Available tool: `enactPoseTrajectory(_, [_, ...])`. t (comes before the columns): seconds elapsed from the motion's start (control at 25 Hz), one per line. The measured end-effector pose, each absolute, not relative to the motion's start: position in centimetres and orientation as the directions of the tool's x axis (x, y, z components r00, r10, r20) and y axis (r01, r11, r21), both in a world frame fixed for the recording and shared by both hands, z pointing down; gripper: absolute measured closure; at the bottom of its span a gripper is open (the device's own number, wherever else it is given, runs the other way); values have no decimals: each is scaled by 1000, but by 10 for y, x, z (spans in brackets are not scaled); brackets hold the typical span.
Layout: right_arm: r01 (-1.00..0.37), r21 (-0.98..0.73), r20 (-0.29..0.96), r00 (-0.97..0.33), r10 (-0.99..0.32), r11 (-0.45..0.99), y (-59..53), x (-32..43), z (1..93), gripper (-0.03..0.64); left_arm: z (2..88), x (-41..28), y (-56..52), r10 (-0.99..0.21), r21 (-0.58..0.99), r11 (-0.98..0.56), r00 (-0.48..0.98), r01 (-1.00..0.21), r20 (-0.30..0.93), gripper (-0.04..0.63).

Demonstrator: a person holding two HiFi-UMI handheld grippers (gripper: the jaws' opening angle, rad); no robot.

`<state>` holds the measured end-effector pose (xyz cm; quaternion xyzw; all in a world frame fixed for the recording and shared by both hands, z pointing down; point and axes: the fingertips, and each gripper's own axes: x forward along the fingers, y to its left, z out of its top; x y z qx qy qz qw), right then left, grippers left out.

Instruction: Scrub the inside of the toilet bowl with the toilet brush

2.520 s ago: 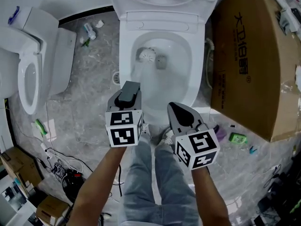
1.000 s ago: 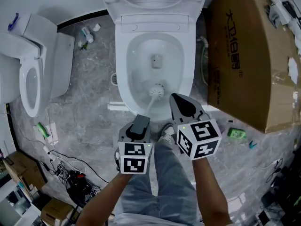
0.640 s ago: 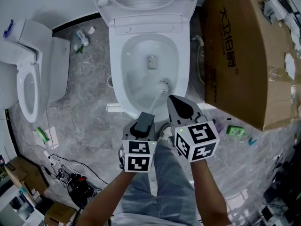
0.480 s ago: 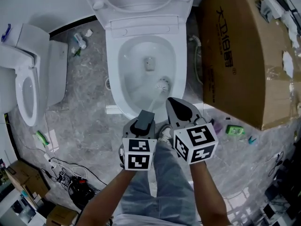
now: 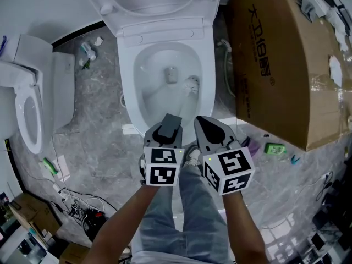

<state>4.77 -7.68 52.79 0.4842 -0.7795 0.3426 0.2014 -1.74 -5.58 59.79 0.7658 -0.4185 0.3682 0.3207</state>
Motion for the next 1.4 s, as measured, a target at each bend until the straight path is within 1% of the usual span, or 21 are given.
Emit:
enactPoseTrajectory(0.24, [-895, -343, 652, -445, -614, 285, -77, 47, 534, 620, 605, -31, -71, -416, 159, -434, 354, -887, 838, 437])
enactPoseTrajectory(0.44, [-894, -347, 658, -447, -606, 283, -77, 45, 540, 620, 619, -39, -76, -403, 145, -430, 333, -891, 852, 437])
enactPoseTrajectory(0.88, [-883, -351, 669, -470, -576, 313, -81, 29, 548, 620, 642, -37, -111, -421, 129, -466, 347, -875, 838, 437])
enactPoseTrajectory(1.4, [-874, -359, 673, -486, -558, 328, -83, 18, 553, 620, 634, -81, -137, -457, 62, -416, 268, -907, 848, 437])
